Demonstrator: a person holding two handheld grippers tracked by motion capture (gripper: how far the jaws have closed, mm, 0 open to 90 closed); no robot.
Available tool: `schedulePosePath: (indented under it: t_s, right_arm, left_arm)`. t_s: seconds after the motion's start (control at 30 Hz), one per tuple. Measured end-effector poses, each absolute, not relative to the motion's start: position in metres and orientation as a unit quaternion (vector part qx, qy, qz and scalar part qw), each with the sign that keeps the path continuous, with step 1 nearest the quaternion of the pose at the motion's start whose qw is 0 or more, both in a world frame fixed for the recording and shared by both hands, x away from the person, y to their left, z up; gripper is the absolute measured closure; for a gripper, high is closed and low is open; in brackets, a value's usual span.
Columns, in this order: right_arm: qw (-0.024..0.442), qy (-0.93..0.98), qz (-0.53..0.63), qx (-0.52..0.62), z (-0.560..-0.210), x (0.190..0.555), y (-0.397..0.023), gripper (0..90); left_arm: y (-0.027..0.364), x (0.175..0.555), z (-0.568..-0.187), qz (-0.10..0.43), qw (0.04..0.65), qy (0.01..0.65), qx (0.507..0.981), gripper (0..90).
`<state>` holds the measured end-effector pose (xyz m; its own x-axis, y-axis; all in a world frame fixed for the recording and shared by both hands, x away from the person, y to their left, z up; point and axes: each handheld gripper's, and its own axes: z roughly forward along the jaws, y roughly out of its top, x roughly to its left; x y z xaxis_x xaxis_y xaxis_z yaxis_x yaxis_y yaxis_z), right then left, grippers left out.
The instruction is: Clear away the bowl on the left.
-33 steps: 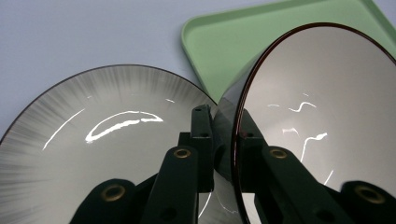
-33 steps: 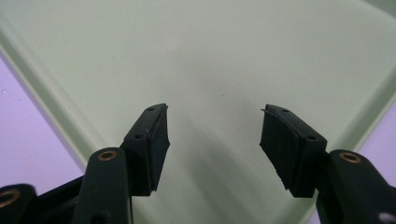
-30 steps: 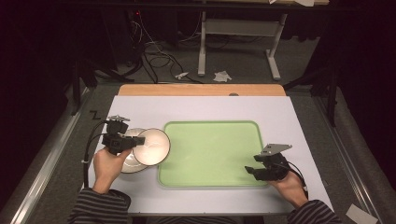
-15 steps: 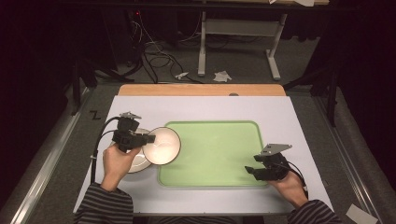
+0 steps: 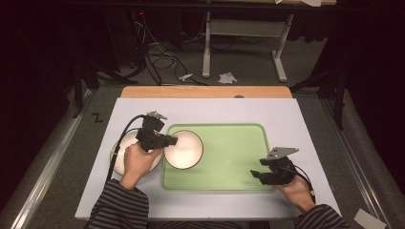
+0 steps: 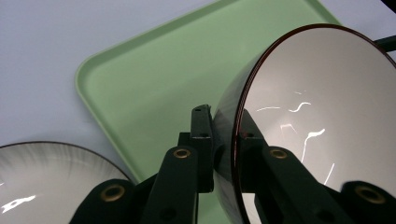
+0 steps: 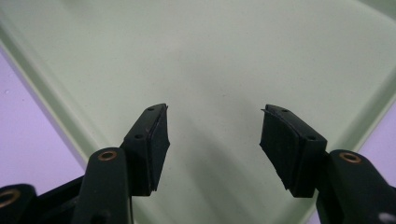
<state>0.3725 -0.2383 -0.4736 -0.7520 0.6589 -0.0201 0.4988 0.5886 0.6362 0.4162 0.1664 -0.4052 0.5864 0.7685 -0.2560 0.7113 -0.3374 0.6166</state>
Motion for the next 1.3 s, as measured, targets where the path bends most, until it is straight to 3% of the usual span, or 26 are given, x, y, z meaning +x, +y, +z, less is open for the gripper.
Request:
schedulePosePath:
  t_s: [1.3]
  right_arm:
    - [0.128, 0.882, 0.313, 0.328, -0.474, 0.373, -0.238, 43.3]
  left_arm:
    - [0.105, 0.436, -0.421, 0.014, 0.348, 0.422, 0.837, 80.6]
